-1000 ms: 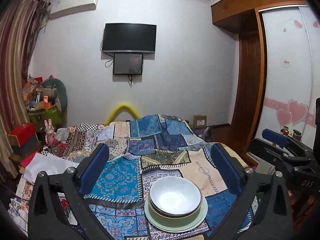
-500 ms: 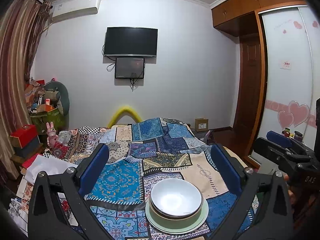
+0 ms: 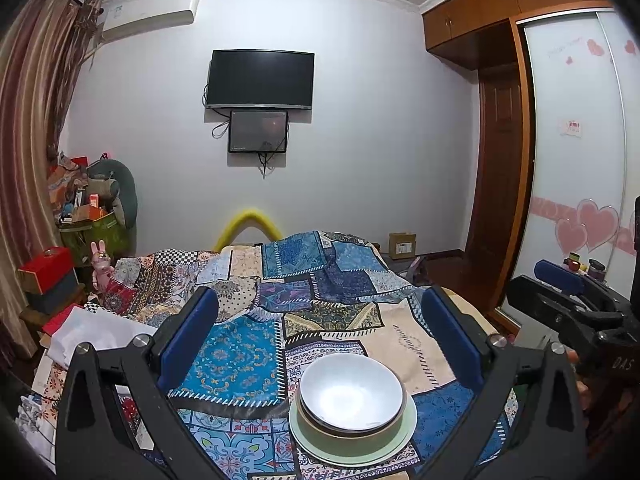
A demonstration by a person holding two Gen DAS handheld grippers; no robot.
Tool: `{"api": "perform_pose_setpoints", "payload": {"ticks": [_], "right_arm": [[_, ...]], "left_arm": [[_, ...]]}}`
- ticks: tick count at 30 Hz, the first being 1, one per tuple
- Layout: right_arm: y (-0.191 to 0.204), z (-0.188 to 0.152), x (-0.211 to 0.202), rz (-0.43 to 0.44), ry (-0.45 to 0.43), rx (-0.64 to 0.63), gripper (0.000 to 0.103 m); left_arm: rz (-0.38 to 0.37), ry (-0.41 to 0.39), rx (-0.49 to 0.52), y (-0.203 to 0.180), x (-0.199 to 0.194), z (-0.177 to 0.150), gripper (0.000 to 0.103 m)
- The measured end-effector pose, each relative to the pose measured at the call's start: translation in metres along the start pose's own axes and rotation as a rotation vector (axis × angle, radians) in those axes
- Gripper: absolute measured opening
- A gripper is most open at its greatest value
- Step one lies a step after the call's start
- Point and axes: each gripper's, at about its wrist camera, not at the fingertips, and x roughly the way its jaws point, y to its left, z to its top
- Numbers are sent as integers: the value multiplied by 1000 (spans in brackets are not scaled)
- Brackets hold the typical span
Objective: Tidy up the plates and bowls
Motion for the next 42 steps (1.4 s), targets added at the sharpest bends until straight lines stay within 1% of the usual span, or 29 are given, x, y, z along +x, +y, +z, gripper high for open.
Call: {"api": "perform_pose_setpoints", "payload": {"ticks": [30, 42], "right_arm": [[0, 4, 0, 5, 2, -17, 103], [-2, 4, 0, -3, 3, -13, 103]], "left_arm": [[-20, -8, 10, -5, -2, -2, 103], [-30, 10, -1, -3, 1, -2, 103]]}}
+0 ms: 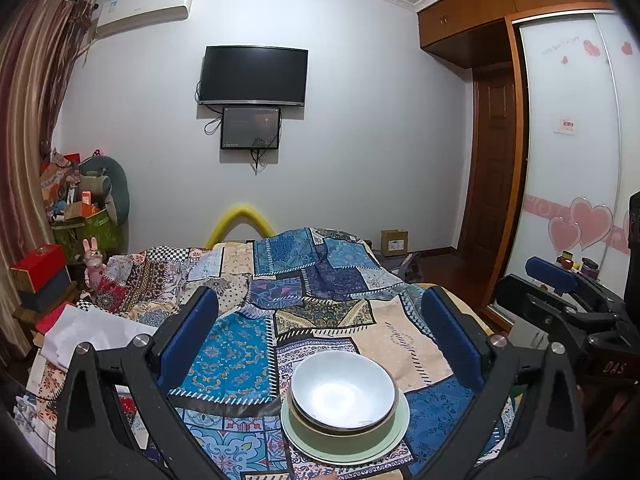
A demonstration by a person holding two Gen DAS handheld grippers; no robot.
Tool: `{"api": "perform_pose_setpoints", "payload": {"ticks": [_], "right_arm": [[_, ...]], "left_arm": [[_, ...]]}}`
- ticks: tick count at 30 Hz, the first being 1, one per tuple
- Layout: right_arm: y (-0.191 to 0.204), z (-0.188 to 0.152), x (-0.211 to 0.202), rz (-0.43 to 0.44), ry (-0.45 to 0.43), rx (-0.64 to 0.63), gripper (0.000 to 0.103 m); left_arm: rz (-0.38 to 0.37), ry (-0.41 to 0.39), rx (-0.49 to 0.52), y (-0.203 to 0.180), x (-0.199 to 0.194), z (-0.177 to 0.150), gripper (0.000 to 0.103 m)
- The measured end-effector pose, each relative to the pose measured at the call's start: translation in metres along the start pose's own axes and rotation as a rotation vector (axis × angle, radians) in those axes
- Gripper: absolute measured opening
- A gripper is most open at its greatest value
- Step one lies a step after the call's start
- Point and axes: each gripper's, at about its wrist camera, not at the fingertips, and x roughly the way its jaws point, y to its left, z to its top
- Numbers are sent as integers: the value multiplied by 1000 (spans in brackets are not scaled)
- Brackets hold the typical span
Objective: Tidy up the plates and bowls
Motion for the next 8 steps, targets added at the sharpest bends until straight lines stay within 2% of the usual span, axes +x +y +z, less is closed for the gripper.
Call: {"api": "perform_pose_setpoints", "payload": {"ticks": [8], "right_arm": [[1, -1, 2, 0, 6, 0, 103]], "left_arm": [[0, -6, 4, 1, 0, -2, 103]]}}
